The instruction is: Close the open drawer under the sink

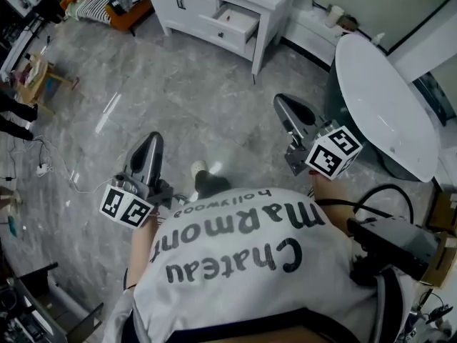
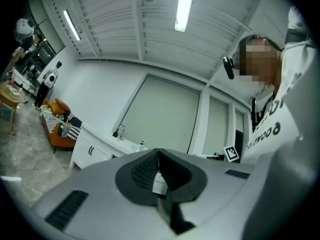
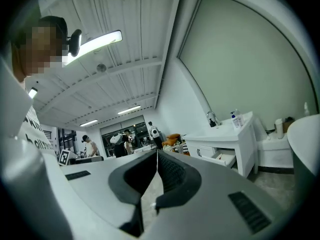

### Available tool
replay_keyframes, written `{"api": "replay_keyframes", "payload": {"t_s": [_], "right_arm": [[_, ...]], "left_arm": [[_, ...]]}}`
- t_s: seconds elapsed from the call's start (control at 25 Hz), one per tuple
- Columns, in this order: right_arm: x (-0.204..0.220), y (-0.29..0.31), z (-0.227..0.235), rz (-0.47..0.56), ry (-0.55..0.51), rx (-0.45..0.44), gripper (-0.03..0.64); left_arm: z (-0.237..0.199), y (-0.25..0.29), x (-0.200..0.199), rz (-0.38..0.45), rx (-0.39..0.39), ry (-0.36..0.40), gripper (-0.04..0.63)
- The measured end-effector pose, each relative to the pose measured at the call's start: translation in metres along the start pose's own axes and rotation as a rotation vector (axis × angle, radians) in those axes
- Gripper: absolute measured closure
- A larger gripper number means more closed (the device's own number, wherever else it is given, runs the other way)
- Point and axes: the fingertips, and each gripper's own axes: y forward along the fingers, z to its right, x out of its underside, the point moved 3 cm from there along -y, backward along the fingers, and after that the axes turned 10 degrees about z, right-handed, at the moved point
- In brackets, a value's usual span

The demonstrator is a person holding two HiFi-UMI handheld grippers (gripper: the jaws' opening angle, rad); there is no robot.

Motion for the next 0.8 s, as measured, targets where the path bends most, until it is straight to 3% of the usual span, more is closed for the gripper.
{"api": "replay_keyframes", "payload": {"t_s": [0.32,0.52,0.68,0.8], "right_arm": [[-0.008,0.11,0.016,0.05,-0.049,0.077,0.603],[-0.008,0.171,0.018,0.101,-0.01,0.108,0.603],[0.008,0.222,0.017,0.101,-0.018,0.144,0.604],[0.012,0.231,0.018,0.093,-0.012,0.153,0.604]], "left_arm": [[-0.101,0.065,-0.036,-0.027,0.082,0.002,0.586],[-0.153,0.089,-0.066,-0.008,0.161,0.051,0.586],[-0.208,0.101,-0.081,-0.005,0.189,0.061,0.586],[-0.22,0.105,-0.083,-0.003,0.184,0.055,0.586]]}}
